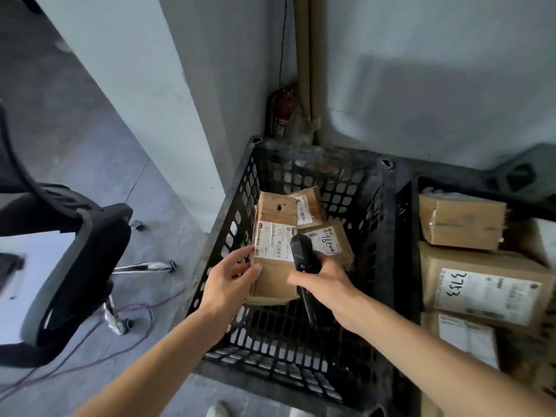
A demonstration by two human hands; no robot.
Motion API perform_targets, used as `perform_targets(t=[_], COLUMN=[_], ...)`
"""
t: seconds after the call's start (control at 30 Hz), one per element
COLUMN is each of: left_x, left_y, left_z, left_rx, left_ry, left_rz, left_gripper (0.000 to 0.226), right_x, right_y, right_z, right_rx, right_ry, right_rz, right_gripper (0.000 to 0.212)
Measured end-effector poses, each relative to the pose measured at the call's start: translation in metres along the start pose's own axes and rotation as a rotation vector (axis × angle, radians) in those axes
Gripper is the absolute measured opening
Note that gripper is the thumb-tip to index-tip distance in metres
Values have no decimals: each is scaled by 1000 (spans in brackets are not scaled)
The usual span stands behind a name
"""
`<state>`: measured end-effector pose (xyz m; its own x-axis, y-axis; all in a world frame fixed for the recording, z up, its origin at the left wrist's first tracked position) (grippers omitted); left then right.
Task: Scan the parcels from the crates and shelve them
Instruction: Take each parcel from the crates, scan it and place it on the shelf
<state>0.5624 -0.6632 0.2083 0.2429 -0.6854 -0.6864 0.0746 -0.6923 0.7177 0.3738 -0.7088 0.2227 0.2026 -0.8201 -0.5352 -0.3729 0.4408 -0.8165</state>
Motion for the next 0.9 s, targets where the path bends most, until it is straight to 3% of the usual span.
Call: perform_targets(t=[0.13, 0.3, 0.57, 0.77, 0.9], left_x=[-36, -96, -221, -333, -412], left_y=[35, 79, 155, 193, 195], left_z=[-2, 2, 4, 43, 77], left_rx=[-30, -36, 40, 101, 164], left_ry=[-85, -238, -482, -669, -789], left_rz=[84, 187, 339, 418, 482], left_gripper=[45, 35, 35, 30, 32], right_x=[-37, -101, -253, -386, -486], right_y=[-42, -98, -168, -188, -177], right_z=[-18, -36, -74, -114, -139], right_rx=[24, 48, 72, 70, 56], right_ry=[64, 201, 456, 669, 765], right_rz=[-81, -193, -286, -293, -293], right_gripper=[22, 39, 25, 20, 29])
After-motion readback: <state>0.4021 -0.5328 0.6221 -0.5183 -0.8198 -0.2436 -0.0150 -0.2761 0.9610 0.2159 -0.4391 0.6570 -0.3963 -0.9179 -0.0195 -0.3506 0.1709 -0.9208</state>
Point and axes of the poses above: each hand's wrist, its own x-axis towards the middle knuckle, its own z-axis out of the palm, y = z × x, the point moved 2 cm from there along x, towards the middle knuckle, and after that the axes turned 10 degrees about -z, right-handed, at the moved point
